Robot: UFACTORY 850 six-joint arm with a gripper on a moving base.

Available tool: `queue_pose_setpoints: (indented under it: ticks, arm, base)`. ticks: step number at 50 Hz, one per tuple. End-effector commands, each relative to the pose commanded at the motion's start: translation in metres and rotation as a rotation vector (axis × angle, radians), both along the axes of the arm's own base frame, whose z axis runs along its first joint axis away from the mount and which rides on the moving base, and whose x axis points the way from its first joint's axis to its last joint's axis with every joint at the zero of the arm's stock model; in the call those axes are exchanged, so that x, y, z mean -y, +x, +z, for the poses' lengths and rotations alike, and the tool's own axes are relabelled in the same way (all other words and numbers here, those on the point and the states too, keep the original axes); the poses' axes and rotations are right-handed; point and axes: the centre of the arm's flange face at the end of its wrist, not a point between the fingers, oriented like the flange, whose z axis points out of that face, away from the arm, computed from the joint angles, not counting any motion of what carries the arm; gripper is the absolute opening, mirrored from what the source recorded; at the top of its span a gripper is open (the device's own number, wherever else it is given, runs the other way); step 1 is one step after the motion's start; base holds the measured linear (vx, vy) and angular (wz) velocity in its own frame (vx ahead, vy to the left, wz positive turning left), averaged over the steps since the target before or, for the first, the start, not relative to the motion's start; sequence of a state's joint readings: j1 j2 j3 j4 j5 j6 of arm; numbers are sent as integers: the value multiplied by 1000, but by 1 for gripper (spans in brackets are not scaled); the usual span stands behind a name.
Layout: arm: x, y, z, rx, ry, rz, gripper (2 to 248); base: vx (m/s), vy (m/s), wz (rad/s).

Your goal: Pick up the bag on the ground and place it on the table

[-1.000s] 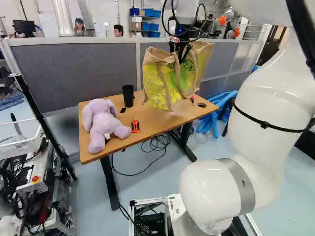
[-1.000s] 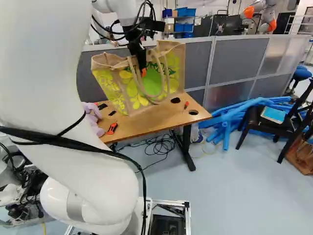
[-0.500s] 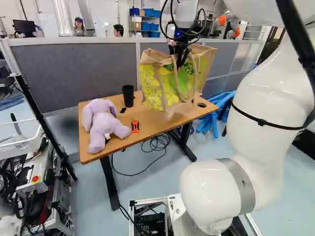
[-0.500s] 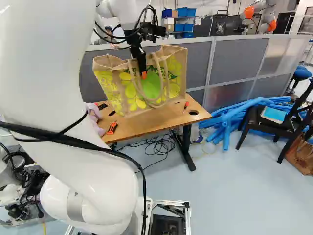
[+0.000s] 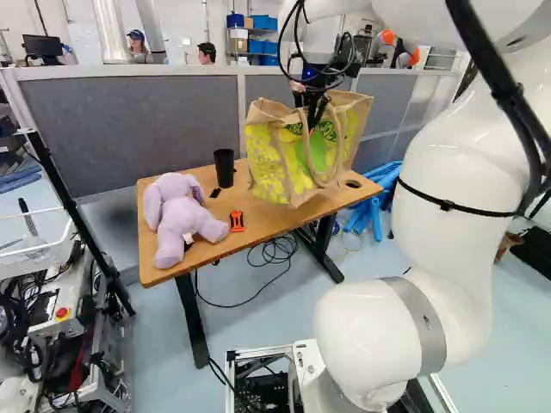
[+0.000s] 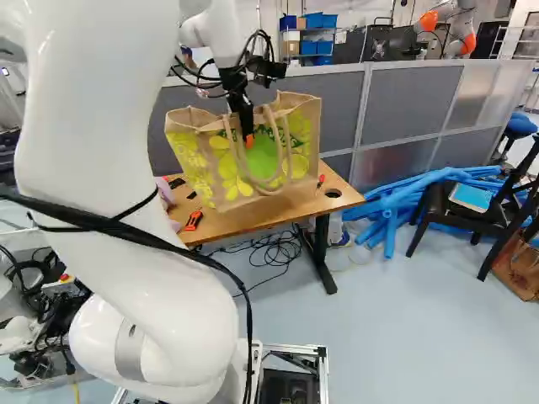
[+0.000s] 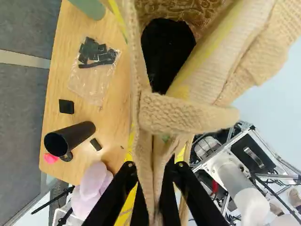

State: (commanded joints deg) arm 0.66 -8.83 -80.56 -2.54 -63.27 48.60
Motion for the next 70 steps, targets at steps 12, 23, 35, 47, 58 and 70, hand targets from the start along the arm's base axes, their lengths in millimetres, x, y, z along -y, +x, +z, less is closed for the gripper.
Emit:
queue_pose_setpoints:
  ticks: [12,23,35,47,58,70]
  arm:
    - [0,10,-18,-16,0,1,21]
    - [0,20,-34,-16,1,2,21]
    - [-1,31,-52,-11,1,4,21]
    - [-1,42,-69,-1,2,5,21]
    - [-1,53,-85,19,3,7,21]
    - [-1,61,-98,32,4,9,21]
  base:
    - [0,0,0]
    - [0,0,0]
    - [0,0,0]
    - [0,0,0]
    - [0,0,0]
    - [0,0,0]
